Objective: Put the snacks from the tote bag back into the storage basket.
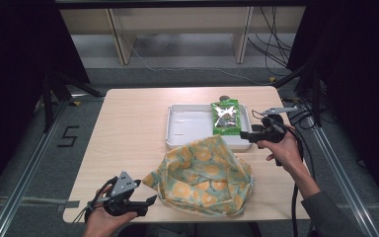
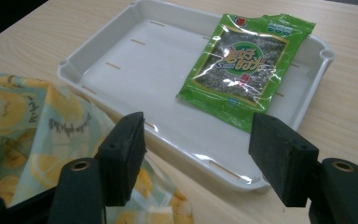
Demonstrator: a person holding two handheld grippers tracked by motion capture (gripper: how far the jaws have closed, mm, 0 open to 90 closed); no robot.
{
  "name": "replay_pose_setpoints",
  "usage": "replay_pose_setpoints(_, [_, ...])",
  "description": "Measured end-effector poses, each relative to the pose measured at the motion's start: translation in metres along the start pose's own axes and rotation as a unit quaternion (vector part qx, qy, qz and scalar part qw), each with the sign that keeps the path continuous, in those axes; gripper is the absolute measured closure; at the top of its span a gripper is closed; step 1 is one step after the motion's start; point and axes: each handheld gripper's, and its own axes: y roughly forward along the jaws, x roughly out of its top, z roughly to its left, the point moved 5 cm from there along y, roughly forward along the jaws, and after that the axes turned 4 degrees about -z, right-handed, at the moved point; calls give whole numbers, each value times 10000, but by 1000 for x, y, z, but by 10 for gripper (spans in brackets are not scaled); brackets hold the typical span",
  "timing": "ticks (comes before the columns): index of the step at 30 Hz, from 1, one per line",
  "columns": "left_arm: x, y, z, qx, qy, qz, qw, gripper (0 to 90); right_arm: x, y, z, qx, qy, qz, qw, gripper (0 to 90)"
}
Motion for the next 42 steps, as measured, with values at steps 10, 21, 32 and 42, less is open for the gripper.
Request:
replay_pose_setpoints(10, [0, 0, 0, 17, -12, -12, 10000, 262, -18, -13, 6, 63, 44, 1, 10000, 366])
replay_pose_setpoints(21, [0, 0, 0, 13, 9, -22, 10000, 262, -40, -22, 7, 79, 150, 34, 9999, 366])
replay_pose_setpoints(32, [0, 1, -1, 14, -25, -33, 10000, 262, -60, -35, 7, 91, 231, 41, 9997, 361])
replay_pose_setpoints(42, [0, 1, -2, 19, -47, -46, 10000, 262, -75, -43, 8, 99, 143, 35, 9998, 356])
